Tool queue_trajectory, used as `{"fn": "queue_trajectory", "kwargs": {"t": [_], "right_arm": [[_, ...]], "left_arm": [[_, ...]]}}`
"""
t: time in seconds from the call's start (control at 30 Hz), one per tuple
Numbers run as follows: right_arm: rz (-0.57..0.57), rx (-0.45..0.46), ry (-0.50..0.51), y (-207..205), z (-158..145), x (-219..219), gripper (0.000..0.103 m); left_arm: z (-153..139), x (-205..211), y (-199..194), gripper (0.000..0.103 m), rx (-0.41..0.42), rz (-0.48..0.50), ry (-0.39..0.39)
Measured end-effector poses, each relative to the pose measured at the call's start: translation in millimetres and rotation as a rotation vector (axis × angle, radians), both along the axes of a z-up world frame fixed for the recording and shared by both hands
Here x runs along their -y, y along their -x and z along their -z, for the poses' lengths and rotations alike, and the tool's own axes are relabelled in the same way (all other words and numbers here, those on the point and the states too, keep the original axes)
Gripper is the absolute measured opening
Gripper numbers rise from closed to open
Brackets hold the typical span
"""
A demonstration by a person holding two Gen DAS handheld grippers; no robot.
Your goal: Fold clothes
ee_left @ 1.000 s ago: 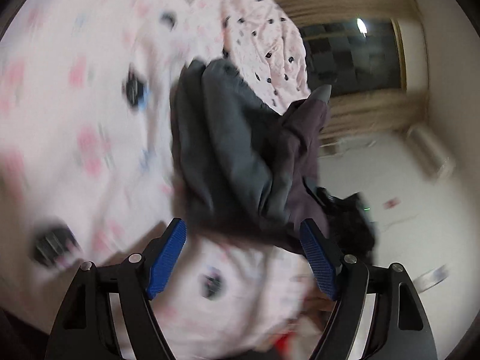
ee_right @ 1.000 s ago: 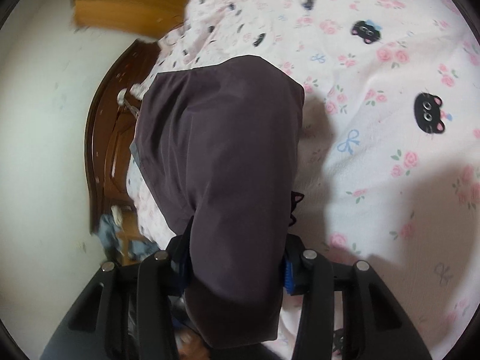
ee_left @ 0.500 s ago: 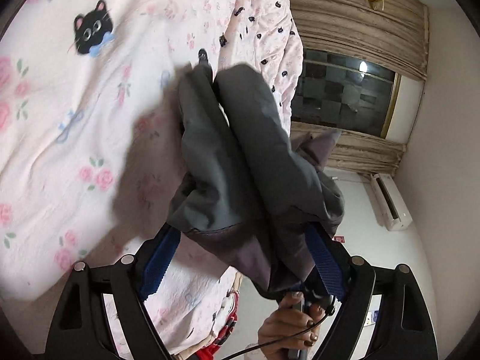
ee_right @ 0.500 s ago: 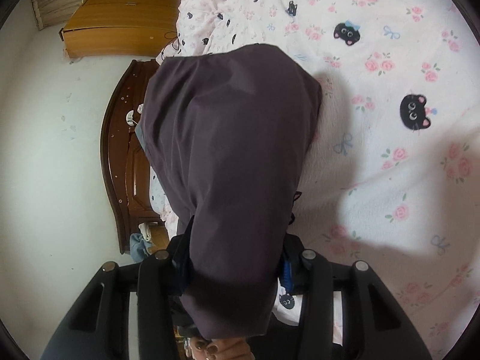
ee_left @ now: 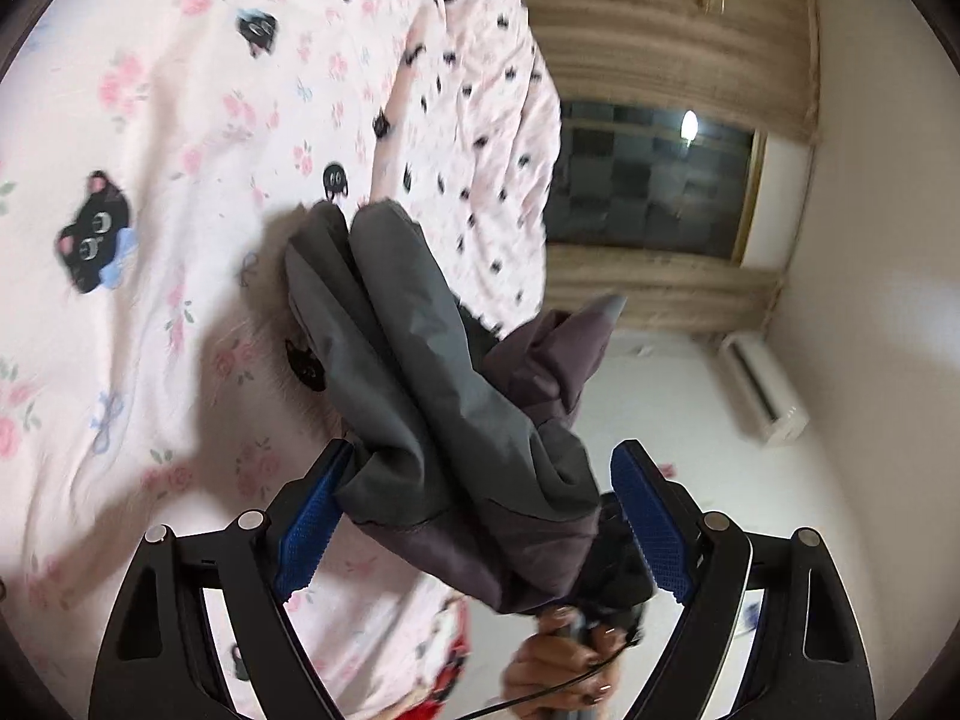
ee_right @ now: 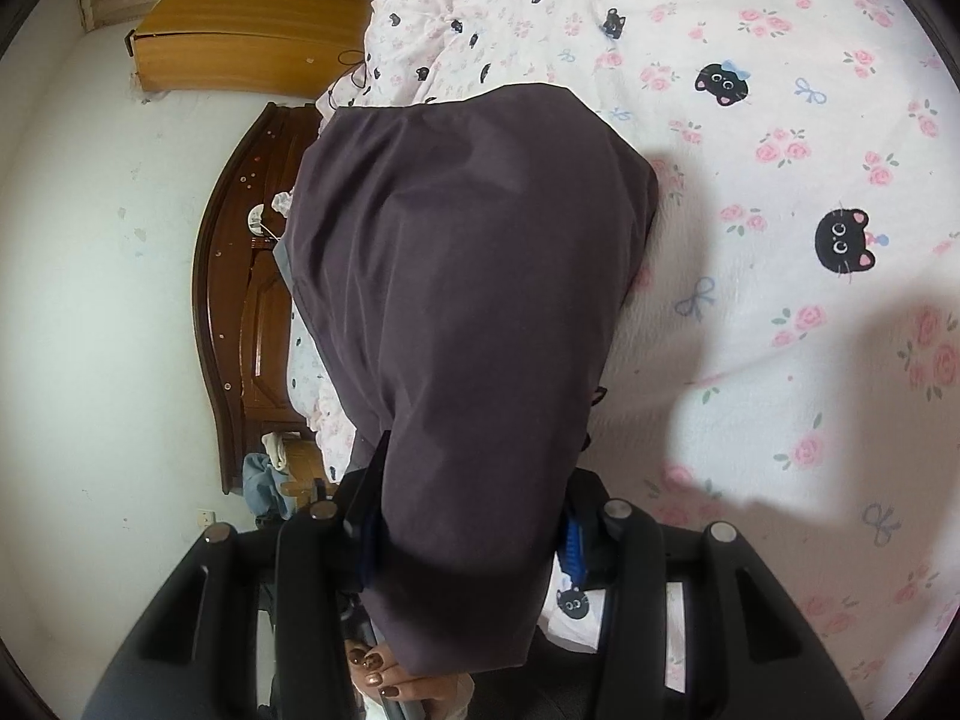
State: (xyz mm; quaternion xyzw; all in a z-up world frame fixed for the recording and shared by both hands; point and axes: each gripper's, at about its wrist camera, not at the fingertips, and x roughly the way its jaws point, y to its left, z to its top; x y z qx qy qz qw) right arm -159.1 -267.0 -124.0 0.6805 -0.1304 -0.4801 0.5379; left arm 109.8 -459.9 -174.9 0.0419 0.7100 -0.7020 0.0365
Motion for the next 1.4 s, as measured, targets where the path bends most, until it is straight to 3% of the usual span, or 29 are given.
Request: {"fn": "queue_trajectory", "kwargs": {"t": [0.13,0.2,0.27,0.3,0.33,0.43,0.6,0.8,1.07,1.23,1.4], "right_arm": [[-0.005,0.002,-0.007,1,0,0,0.045],[-0.014,-0.009,-0.017,-1,-2,3,0.045],[-0.023,-0.033,-0.033,-4,-6,6,0.046],[-0.025,-0.047,-0.042,-5,-9,8,0.046],[-0.026,-0.058,-0.051,-7,-12,10,0.046],[-0.032,-0.094,-0.068,-15,-21,17,0.048],[-0.042,-0.156,-0.044,-39,-45,30,0.048],[-0.174,-0.193,0.022,-77,-65,87,0.048],[-0.386,-0.228,0.13,-138,-80,199,0.048],[-0.489,-0.255,0.178,-174,-81,282,0.048],[-0.544,-0.28,0.156,-195,-47,327,0.048]], "left_arm": [[-4,6,7,0.082,0.015,0.024,0.037],[-17,3,8,0.081,0.085,0.062,0.139],[-31,0,9,0.067,0.154,0.1,0.241],[-39,-2,7,0.052,0.184,0.109,0.295],[-48,-3,6,0.044,0.208,0.117,0.34],[-63,-4,-1,0.032,0.24,0.114,0.39],[-80,-2,-22,0.028,0.252,0.054,0.422],[-100,6,-73,0.028,0.28,-0.099,0.506],[-102,52,-146,0.028,0.322,-0.368,0.533],[-88,92,-169,0.028,0.346,-0.478,0.52],[-38,133,-188,0.028,0.371,-0.545,0.393]]}}
